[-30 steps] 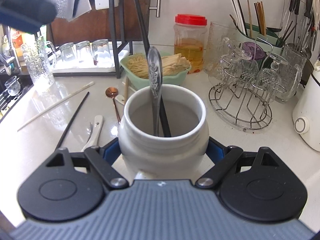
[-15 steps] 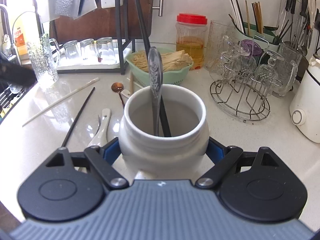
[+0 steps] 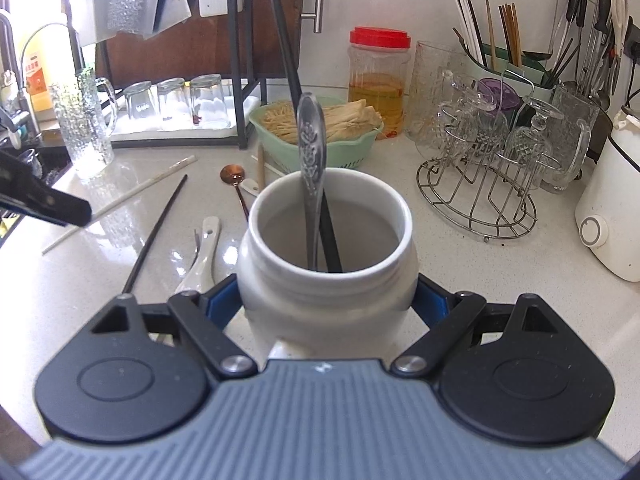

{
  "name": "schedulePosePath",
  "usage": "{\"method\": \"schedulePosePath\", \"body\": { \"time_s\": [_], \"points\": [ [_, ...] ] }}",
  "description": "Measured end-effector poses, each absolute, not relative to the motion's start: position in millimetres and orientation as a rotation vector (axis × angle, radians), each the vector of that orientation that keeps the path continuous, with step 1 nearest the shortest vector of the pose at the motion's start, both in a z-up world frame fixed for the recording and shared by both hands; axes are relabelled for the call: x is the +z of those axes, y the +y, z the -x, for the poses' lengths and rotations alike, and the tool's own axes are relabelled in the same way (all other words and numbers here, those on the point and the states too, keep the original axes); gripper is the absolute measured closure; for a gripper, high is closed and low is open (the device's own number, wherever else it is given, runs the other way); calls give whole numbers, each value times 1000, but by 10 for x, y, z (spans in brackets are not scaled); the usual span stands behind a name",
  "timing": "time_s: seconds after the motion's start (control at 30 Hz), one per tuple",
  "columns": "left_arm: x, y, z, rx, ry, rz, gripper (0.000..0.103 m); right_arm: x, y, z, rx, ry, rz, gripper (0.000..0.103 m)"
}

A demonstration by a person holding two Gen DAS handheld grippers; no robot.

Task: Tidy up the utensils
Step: 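Withdraw the left tool from the jar toward the remaining utensils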

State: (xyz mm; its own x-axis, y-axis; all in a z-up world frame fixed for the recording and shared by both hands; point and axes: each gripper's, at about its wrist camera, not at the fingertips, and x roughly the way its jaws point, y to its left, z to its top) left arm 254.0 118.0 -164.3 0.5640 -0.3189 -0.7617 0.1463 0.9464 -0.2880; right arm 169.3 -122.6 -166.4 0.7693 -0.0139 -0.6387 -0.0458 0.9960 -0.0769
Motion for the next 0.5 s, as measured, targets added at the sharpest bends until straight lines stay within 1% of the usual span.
{"method": "schedulePosePath", "body": {
  "time_s": [0.2,0.5],
  "points": [
    [-1872,1173,-2803,-271,966,192,68,-1661,-1214,-1696,5,696,86,12],
    [-2146,1172,-3327,-253,1034,258,68,-1661,-1203,-1677,-15,695,79,12]
  ]
}}
